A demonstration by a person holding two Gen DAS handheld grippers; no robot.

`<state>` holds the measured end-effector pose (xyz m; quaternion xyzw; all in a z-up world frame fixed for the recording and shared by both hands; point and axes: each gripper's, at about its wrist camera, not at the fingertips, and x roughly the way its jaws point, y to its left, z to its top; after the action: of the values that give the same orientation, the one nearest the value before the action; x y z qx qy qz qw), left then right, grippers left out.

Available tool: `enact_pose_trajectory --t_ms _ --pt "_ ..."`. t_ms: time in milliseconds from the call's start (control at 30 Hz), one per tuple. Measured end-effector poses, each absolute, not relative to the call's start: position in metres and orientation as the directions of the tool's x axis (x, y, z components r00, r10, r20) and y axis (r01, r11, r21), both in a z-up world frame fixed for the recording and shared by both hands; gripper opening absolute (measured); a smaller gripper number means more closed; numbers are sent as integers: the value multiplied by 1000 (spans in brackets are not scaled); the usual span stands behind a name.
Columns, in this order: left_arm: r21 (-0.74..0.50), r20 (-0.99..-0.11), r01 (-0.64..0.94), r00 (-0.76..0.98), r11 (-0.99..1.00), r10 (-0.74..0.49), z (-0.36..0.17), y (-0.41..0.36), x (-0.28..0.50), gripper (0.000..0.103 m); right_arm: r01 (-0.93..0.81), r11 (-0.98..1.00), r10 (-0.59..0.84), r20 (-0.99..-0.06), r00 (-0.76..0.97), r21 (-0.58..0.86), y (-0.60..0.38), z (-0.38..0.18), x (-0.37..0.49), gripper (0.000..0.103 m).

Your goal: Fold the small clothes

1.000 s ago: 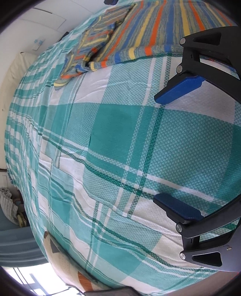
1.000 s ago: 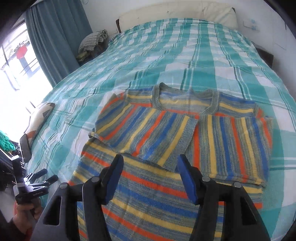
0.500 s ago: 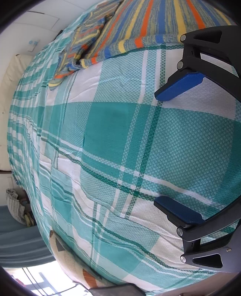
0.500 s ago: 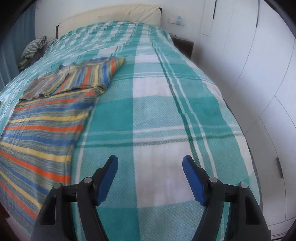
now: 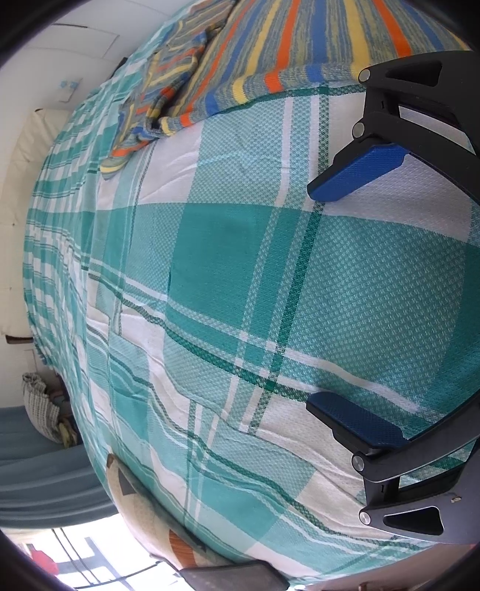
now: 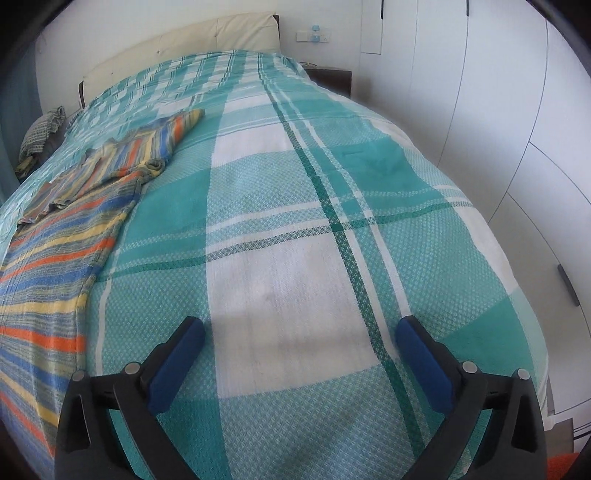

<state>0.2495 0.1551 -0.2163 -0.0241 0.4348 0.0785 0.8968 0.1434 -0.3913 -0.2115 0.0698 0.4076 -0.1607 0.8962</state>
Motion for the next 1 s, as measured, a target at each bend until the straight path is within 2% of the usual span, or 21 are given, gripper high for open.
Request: enact_pose_trajectory --t_ms 1000 --pt "35 -781 -164 611 986 129 -217 153 249 103 349 937 -256 -738 624 -30 -385 -213 143 103"
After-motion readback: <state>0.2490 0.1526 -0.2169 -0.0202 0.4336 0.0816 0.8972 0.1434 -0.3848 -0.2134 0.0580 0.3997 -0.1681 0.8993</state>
